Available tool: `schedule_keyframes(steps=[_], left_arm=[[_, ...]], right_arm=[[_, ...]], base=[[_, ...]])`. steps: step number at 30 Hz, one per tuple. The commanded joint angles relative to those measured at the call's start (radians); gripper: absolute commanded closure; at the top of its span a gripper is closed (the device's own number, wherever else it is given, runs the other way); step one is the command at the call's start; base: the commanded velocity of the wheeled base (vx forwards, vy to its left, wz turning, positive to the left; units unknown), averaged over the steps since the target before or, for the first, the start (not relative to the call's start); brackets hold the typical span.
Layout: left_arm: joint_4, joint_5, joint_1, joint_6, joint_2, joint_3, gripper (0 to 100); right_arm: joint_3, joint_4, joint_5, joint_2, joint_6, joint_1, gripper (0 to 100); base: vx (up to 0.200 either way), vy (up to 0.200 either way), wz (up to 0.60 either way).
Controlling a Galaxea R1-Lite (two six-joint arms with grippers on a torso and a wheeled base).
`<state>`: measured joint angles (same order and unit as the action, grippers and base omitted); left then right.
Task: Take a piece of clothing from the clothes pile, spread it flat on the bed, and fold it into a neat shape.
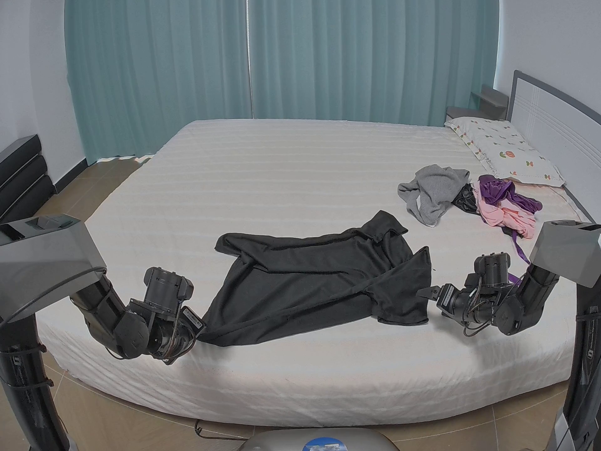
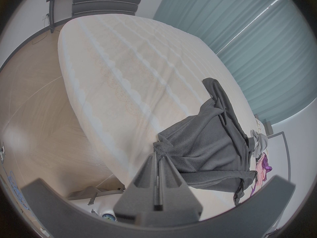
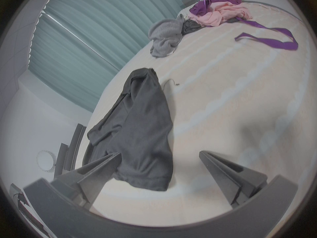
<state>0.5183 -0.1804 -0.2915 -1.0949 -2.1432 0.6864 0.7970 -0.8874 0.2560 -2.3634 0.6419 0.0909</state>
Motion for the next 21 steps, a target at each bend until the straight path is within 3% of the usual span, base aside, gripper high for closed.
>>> schedule_keyframes(steps=[1,15,16,21], left_arm=[[0.000,-0.001,0.000,0.000,0.005,-0.002,100],[0.000,-0.001,0.000,0.000,0.002,0.002,100],[0.000,-0.001,0.000,0.000,0.002,0.002,100],[0.000,-0.001,0.000,0.000,0.002,0.001,100]], right_arm=[[-0.030,0.001,0.006,0.015,0.004,0.018,0],[0.079,0.082,0.003,-0.046,0.012,0.066,0],[0.080,0.084,0.003,-0.050,0.010,0.067,100],[0.079,0.085,-0.003,-0.048,0.010,0.067,100]], base=[[0.000,0.000,0.00],[0.000,0.000,0.00],[0.000,0.000,0.00],[0.000,0.000,0.00]])
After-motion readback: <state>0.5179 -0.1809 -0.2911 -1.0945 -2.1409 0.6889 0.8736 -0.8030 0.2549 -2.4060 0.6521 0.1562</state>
